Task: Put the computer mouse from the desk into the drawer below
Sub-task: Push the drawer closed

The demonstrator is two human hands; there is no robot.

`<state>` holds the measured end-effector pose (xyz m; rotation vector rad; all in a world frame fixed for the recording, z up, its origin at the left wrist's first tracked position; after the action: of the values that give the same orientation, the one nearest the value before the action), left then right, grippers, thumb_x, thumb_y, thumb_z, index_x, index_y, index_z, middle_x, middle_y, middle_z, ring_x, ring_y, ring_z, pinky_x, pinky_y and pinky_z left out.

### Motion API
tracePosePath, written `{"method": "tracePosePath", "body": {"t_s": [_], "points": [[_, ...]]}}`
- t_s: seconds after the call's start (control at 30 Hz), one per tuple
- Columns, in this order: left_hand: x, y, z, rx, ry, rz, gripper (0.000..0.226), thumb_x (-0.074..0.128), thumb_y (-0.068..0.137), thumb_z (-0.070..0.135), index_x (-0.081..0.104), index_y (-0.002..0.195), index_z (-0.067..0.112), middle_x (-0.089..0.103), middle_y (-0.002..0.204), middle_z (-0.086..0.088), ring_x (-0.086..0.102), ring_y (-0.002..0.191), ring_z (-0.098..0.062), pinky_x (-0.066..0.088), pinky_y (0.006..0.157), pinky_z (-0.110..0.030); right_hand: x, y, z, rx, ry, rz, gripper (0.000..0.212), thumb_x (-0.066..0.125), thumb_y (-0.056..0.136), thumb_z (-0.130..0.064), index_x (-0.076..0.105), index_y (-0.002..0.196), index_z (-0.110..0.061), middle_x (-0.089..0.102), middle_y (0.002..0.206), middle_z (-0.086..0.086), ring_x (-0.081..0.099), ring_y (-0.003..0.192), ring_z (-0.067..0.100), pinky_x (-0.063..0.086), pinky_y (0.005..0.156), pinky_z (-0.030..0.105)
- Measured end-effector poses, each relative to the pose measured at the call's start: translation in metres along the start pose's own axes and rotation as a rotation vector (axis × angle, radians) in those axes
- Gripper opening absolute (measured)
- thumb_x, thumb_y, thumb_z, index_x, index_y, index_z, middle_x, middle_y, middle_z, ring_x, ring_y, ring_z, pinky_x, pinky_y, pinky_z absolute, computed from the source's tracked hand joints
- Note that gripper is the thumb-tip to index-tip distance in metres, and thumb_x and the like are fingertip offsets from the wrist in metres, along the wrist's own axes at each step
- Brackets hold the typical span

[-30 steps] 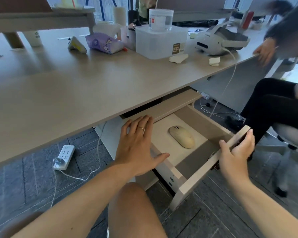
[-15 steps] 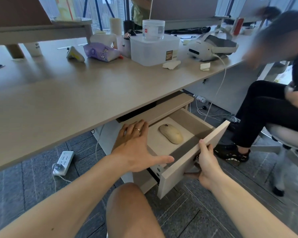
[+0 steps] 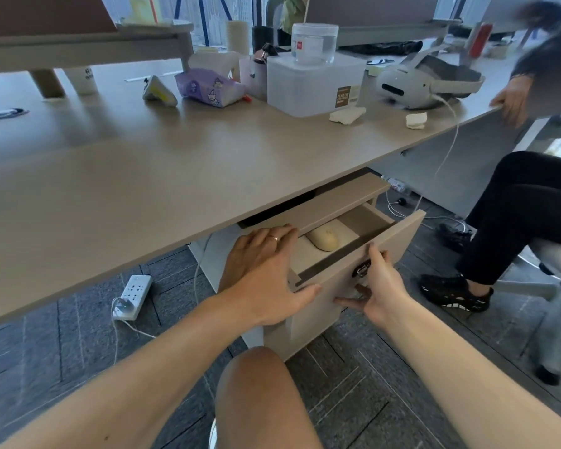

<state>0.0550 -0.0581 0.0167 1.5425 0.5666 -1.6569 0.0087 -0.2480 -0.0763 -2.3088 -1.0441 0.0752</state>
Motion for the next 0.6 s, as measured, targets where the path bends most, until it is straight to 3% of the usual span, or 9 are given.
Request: {"method": "tracePosePath", "body": {"t_s": [0.2, 0.3, 0.47, 0.6], "points": [[-0.001, 0.001, -0.007, 0.024, 0.046, 0.148, 0.062, 0.05, 0.093, 0.052, 0.04, 0.148, 0.026, 0.048, 0.152, 0.008, 0.046, 0.135, -0.017, 0.037, 0.108, -0.038, 0.03, 0.019, -0.001, 0.041, 0.03, -0.049, 0.051, 0.048, 0.1, -0.037, 0.035, 0.149, -0.044, 0.03, 0.159, 0.0, 0.03, 0.142, 0.038, 0.056, 0.072, 0.067], [0.002, 0.003, -0.011, 0.008, 0.028, 0.194, 0.052, 0.058, 0.092, 0.035, 0.047, 0.142, 0.029, 0.055, 0.145, 0.012, 0.053, 0.126, -0.015, 0.04, 0.1, -0.035, 0.046, 0.028, -0.001, 0.032, 0.058, -0.08, 0.057, 0.049, 0.1, -0.032, 0.028, 0.151, -0.047, 0.025, 0.162, -0.002, 0.023, 0.146, 0.038, 0.057, 0.072, 0.063], [0.003, 0.005, -0.019, 0.021, -0.023, 0.222, 0.072, 0.07, 0.074, 0.006, 0.053, 0.139, 0.03, 0.059, 0.14, 0.016, 0.056, 0.123, -0.012, 0.042, 0.094, -0.031, 0.074, 0.036, -0.004, 0.013, 0.054, -0.141, 0.058, 0.05, 0.1, -0.033, 0.026, 0.151, -0.043, 0.019, 0.164, 0.0, 0.022, 0.146, 0.038, 0.056, 0.07, 0.059], [0.006, 0.006, -0.021, 0.025, -0.036, 0.251, 0.074, 0.068, 0.069, 0.004, 0.056, 0.137, 0.029, 0.062, 0.139, 0.015, 0.057, 0.121, -0.012, 0.041, 0.091, -0.03, 0.081, 0.035, -0.007, 0.002, 0.009, -0.089, 0.046, 0.047, 0.1, -0.035, 0.035, 0.143, -0.047, 0.023, 0.162, 0.001, 0.028, 0.144, 0.038, 0.056, 0.075, 0.061]]}}
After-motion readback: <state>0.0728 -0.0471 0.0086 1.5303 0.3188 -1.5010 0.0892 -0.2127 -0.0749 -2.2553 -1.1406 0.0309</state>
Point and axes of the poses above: each hand's wrist, its own y-axis towards the middle knuckle, its own x-axis out of the palm, z = x × y, the point moved 8 cm from there along y, towards the middle knuckle
